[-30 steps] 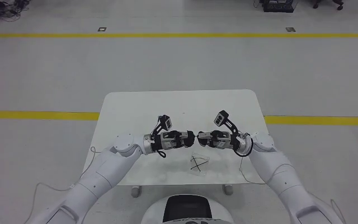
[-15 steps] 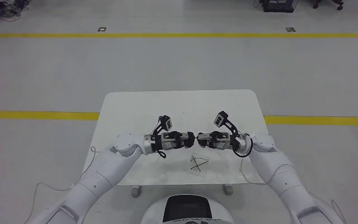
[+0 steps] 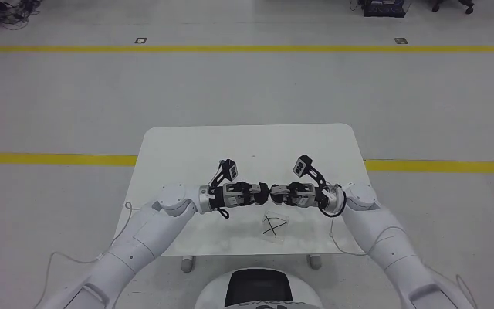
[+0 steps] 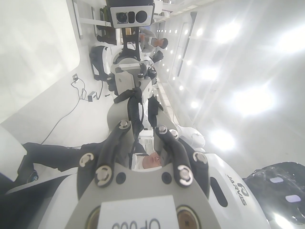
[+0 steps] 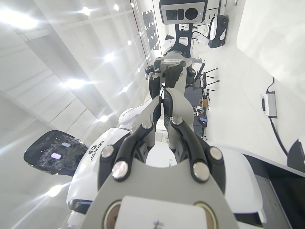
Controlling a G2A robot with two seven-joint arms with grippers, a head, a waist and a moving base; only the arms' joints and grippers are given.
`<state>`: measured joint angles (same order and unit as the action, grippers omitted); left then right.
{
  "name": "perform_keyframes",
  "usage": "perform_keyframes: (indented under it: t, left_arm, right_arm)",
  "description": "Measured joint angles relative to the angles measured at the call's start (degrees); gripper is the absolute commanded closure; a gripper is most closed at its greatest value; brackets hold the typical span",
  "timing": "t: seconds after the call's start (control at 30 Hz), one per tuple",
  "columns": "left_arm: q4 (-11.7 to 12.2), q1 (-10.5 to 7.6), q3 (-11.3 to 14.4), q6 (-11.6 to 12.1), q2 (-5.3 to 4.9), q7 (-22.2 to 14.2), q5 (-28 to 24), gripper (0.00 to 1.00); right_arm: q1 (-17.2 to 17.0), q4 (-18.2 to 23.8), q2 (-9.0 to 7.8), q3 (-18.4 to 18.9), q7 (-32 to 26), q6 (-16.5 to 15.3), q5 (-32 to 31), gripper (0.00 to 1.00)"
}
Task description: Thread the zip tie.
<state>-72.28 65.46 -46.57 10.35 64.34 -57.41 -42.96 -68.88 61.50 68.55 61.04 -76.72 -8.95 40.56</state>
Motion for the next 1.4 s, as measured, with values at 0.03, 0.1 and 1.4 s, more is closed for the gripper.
perform_keyframes:
  t: [0.03, 0.1, 1.4]
  left_arm:
    - [0.0, -0.01, 0.0, 0.0, 0.01, 0.0, 0.1, 0.90]
    - [0.0, -0.03, 0.0, -0.1, 0.03, 0.0, 0.1, 0.90]
    - [0.7, 0.05, -0.1, -0.1, 0.39, -0.3, 0.0, 1.00]
  right_arm:
    - [0.1, -0.1, 0.00, 0.0, 0.0, 0.0, 0.0, 1.00]
    - [0.1, -0.1, 0.01, -0.1, 0.1, 0.1, 0.0, 1.00]
    - [0.1, -0.6, 0.08, -0.8, 0.7, 0.2, 0.5, 1.00]
